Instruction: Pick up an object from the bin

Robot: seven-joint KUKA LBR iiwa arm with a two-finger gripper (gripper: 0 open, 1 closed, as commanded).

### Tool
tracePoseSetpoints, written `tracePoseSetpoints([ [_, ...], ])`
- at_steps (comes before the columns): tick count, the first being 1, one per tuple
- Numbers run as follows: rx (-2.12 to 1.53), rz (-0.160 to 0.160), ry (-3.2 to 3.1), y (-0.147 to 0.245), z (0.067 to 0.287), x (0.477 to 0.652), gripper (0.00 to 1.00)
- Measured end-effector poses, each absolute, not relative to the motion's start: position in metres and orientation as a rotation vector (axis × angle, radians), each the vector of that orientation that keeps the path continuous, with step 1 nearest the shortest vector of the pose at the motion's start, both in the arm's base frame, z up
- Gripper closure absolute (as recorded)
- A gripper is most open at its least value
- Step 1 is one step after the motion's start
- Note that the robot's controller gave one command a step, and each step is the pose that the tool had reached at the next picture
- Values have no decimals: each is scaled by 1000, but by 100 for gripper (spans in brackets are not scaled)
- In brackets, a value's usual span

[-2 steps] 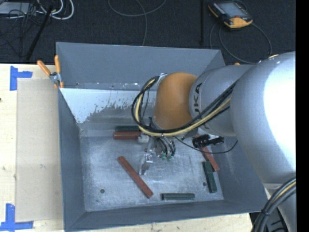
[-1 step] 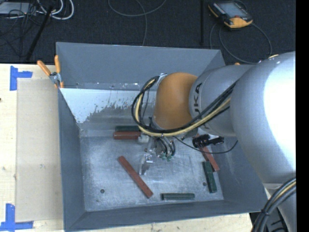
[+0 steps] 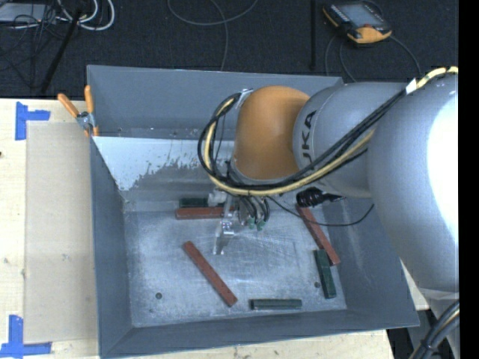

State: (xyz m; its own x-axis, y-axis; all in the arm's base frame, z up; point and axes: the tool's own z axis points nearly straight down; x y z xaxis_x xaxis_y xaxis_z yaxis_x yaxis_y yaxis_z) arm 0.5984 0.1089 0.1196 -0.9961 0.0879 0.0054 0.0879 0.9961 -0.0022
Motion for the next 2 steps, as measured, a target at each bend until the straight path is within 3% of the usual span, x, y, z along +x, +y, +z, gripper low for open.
tracePoseSetpoints([
  [1,-128,0,-3141,123,119,542,0],
  [2,-115,-4,-3147,152,75,542,100],
])
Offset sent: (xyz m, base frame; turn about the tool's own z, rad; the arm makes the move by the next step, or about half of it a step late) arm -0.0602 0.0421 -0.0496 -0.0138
